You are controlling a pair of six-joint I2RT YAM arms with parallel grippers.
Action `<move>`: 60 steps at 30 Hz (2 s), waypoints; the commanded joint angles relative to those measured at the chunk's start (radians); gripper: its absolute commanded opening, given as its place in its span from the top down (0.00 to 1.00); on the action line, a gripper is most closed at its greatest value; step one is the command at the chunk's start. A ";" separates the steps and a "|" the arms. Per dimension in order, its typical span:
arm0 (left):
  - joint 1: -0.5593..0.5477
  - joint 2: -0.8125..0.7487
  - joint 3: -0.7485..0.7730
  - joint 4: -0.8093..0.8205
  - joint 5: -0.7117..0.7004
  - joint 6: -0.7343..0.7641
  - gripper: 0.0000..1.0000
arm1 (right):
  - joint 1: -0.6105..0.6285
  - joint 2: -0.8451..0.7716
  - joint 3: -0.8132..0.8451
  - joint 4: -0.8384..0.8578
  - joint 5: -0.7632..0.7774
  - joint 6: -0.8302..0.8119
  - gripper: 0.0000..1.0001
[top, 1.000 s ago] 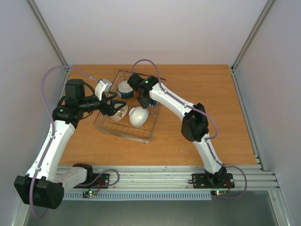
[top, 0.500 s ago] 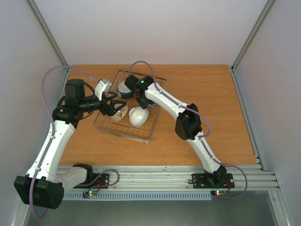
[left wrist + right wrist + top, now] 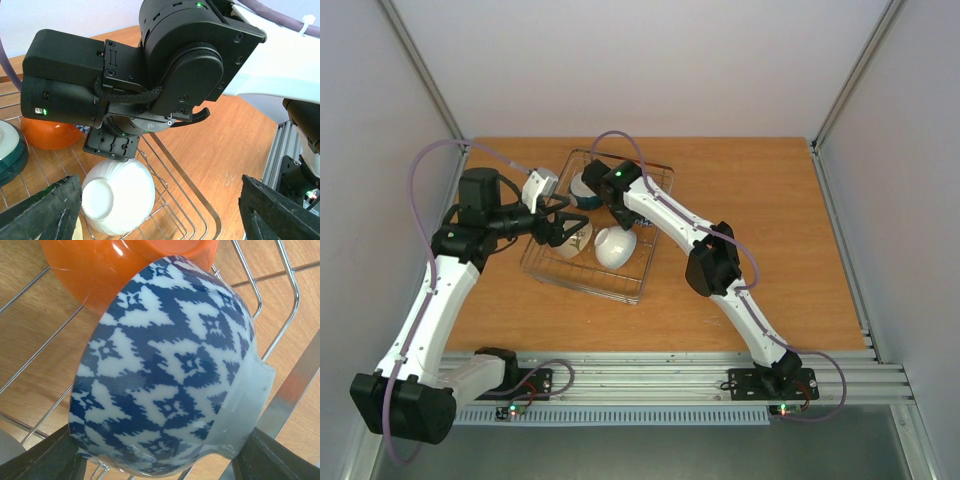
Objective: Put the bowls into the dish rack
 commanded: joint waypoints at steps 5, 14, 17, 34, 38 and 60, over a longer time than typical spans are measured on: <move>0.001 0.001 0.000 0.022 0.022 0.008 0.14 | 0.002 0.037 -0.007 -0.132 0.035 -0.047 0.99; 0.001 -0.008 0.000 0.023 0.026 0.007 0.14 | 0.028 0.016 -0.083 -0.145 0.045 -0.036 0.99; 0.001 -0.017 0.000 0.022 0.026 0.007 0.14 | 0.037 -0.007 -0.122 -0.134 0.047 -0.026 0.99; 0.001 -0.052 -0.003 0.024 0.030 0.004 0.14 | 0.084 -0.147 -0.250 -0.115 0.064 0.003 0.98; 0.001 -0.049 -0.003 0.023 0.031 0.002 0.14 | 0.083 -0.195 -0.283 -0.088 0.067 0.005 0.98; 0.001 -0.020 0.006 0.011 0.015 0.005 0.14 | 0.078 -0.370 -0.424 0.033 0.006 -0.035 0.99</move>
